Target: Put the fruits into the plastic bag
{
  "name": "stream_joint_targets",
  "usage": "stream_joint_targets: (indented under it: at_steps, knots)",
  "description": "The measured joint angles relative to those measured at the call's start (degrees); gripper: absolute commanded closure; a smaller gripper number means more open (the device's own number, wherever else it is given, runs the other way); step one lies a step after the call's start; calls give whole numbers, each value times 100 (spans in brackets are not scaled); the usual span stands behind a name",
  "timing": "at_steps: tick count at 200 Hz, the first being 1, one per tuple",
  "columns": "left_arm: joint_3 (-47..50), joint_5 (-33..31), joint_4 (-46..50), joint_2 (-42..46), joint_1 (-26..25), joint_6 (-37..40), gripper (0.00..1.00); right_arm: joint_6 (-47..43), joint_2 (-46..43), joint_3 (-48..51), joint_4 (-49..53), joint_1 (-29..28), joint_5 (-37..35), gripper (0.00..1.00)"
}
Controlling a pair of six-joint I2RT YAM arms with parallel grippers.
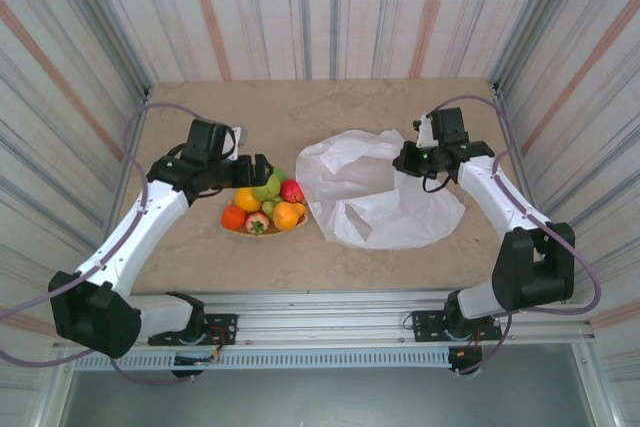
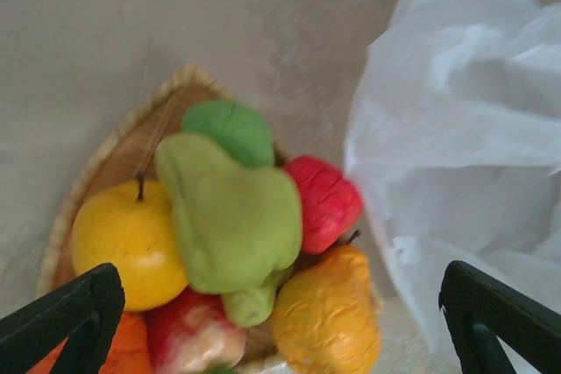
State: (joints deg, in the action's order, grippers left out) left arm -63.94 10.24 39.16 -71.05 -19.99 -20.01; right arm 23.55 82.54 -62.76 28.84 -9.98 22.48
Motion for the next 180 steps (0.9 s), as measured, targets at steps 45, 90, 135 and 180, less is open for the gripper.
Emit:
stream_joint_targets:
  at_steps: [45,90,135,180]
  knots:
    - [11,-13,35,-496,0,-127,4,0,83,0,-26,0,37,100]
    - [11,131,-164,-1012,0,-256,6,0,87,0,-59,0,76,100]
    - [11,219,-310,-1349,-17,-299,8,0,116,2,-136,0,160,100]
    - [11,278,-385,-1434,-46,-299,11,0,116,22,-181,0,162,100]
